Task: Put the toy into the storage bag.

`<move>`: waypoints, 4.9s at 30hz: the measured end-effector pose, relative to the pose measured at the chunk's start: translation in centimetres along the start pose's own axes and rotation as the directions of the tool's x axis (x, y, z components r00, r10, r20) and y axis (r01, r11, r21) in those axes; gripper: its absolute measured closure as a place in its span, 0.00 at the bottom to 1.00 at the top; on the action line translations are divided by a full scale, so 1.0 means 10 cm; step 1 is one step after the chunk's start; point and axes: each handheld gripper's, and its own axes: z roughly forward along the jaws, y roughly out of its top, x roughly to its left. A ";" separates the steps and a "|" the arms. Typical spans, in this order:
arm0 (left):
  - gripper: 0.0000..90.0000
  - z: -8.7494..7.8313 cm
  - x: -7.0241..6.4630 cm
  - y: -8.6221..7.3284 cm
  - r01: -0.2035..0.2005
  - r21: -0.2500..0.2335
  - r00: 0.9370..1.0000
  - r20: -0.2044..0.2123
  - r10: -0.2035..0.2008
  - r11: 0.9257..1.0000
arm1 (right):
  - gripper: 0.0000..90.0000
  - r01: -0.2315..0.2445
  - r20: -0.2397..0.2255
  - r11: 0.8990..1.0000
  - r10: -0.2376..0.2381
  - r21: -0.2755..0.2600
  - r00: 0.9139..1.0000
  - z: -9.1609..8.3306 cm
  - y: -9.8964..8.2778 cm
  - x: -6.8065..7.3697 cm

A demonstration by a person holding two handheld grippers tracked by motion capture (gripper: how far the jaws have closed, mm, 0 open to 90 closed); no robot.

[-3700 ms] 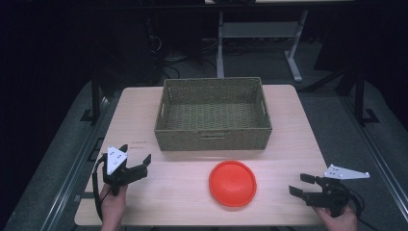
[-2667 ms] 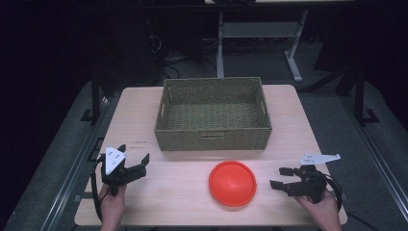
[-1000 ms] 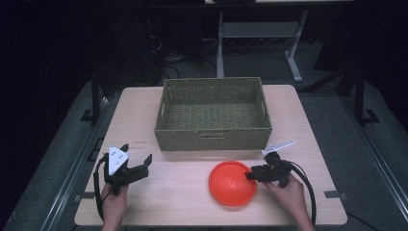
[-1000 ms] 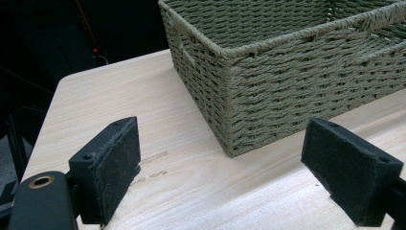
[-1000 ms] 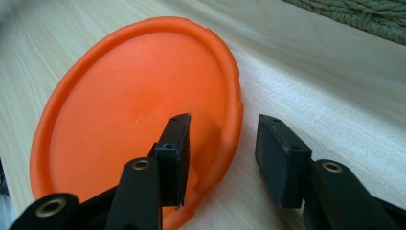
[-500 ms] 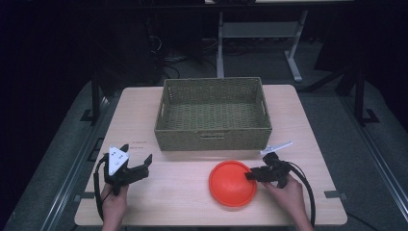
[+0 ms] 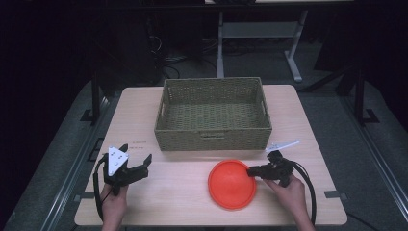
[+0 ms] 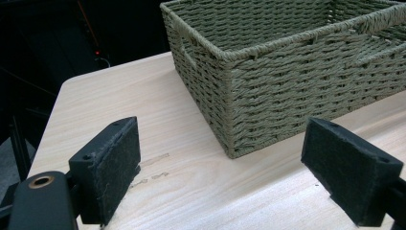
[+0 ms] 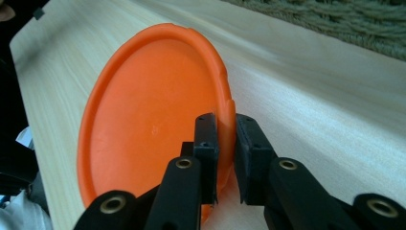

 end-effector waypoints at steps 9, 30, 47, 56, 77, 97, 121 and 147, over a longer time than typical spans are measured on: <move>0.14 0.00 0.02 -0.01 0.008 0.002 1.000 -0.008 -0.008 1.000 | 0.91 0.025 -0.034 0.999 -0.026 -0.032 0.999 -0.07 0.03 0.10; 0.14 -0.02 0.02 -0.02 0.008 0.002 1.000 -0.017 -0.008 1.000 | 0.91 0.156 0.074 0.987 -0.153 -0.040 0.986 -0.53 0.40 0.51; 0.14 -0.01 0.01 -0.02 -0.005 -0.001 1.000 -0.010 0.005 1.000 | 0.91 0.251 0.135 0.968 -0.253 0.031 0.958 -0.74 0.86 0.70; 0.14 -0.03 0.04 -0.02 0.000 0.004 1.000 -0.024 0.000 1.000 | 0.91 0.273 0.150 0.960 -0.280 0.067 0.948 -0.82 1.07 0.76; 0.14 -0.01 0.05 -0.02 0.004 0.002 1.000 -0.023 -0.004 1.000 | 0.91 0.282 0.168 0.954 -0.295 0.098 0.941 -1.02 1.44 0.80; 0.14 -0.02 0.05 -0.02 0.005 -0.001 1.000 -0.027 -0.005 1.000 | 0.91 0.274 0.185 0.957 -0.287 0.092 0.940 -1.10 1.74 0.77; 0.14 -0.03 0.08 -0.02 0.015 -0.003 0.999 -0.033 -0.015 1.000 | 0.91 0.264 0.225 0.960 -0.278 0.091 0.934 -1.11 2.23 0.77; 0.14 -0.04 0.09 -0.02 0.020 -0.012 0.999 -0.035 -0.020 1.000 | 0.91 0.186 0.311 0.977 -0.211 0.108 0.927 -0.91 2.64 0.57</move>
